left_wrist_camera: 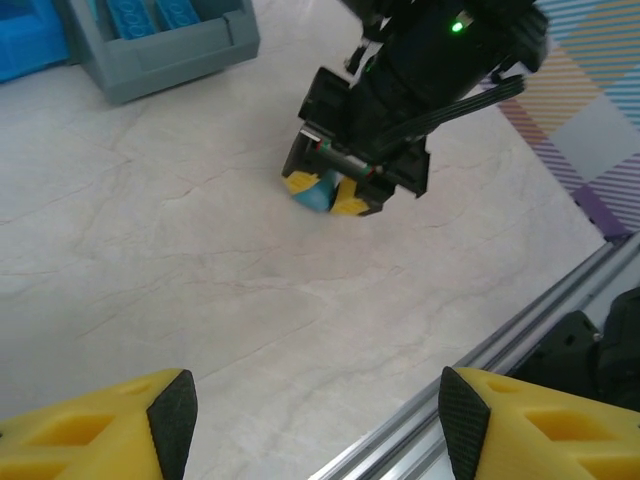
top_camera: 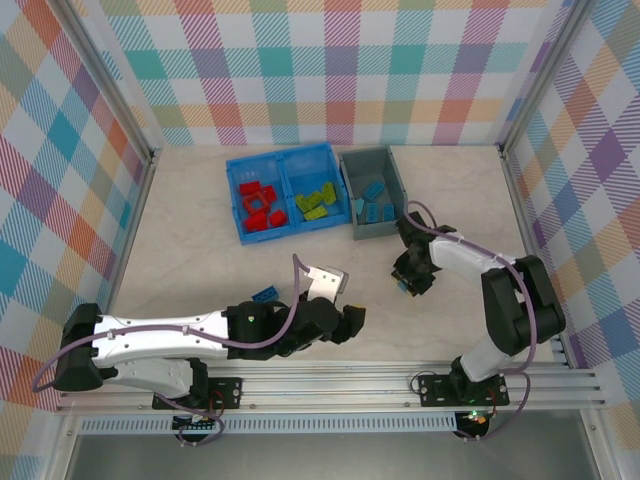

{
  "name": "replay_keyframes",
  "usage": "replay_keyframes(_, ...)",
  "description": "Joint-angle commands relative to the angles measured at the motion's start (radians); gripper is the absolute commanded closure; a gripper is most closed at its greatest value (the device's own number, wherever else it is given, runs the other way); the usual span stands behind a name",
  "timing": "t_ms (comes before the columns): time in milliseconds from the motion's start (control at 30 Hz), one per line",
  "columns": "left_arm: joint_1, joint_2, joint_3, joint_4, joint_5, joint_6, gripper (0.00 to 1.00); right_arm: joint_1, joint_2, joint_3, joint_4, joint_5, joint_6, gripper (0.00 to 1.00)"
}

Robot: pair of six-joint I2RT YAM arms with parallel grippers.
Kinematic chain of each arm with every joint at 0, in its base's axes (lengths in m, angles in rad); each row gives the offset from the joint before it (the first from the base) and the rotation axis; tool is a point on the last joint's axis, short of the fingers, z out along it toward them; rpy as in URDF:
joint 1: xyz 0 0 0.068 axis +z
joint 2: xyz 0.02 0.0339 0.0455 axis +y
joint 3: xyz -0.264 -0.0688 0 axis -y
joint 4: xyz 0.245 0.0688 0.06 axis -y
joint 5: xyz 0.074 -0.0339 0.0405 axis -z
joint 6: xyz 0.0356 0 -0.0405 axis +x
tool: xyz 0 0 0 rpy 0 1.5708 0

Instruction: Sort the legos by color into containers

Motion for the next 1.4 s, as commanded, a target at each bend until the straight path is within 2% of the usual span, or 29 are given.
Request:
replay_keyframes(0,0.033,-0.027,0.079,-0.091,-0.044,-0.02,0.32,0.066,-0.071,0.128,-0.048,0.145,-0.16,0.71)
replay_keyframes(100,0.098,-0.022,0.136,-0.134,-0.015,-0.016,0.32,0.09,-0.052,0.251,-0.081,0.219,-0.258,0.71)
replay_keyframes(200,0.181,-0.014,0.18,-0.153,0.024,-0.004,0.32,0.086,0.026,0.39,-0.062,0.242,-0.369,0.71)
replay_keyframes(433,0.346,0.045,0.249,-0.106,0.108,0.056,0.32,0.003,0.371,0.796,-0.019,0.054,-0.554,0.71)
replay_keyframes(633,0.358,0.183,0.387,-0.071,0.086,0.122,0.31,-0.064,0.641,1.132,-0.095,-0.063,-0.57,0.7)
replay_keyframes(867,0.358,0.367,0.56,-0.078,0.047,0.192,0.3,-0.091,0.854,1.4,-0.162,-0.179,-0.586,0.66)
replay_keyframes(967,0.358,0.415,0.619,-0.098,0.02,0.214,0.3,-0.092,0.938,1.523,-0.23,-0.191,-0.596,0.64)
replay_keyframes(1200,0.358,0.436,0.641,-0.141,-0.002,0.205,0.3,-0.091,0.912,1.509,-0.231,-0.192,-0.584,0.45)
replay_keyframes(1367,0.358,0.367,0.6,-0.216,-0.037,0.162,0.3,-0.09,0.816,1.468,-0.213,-0.183,-0.581,0.39)
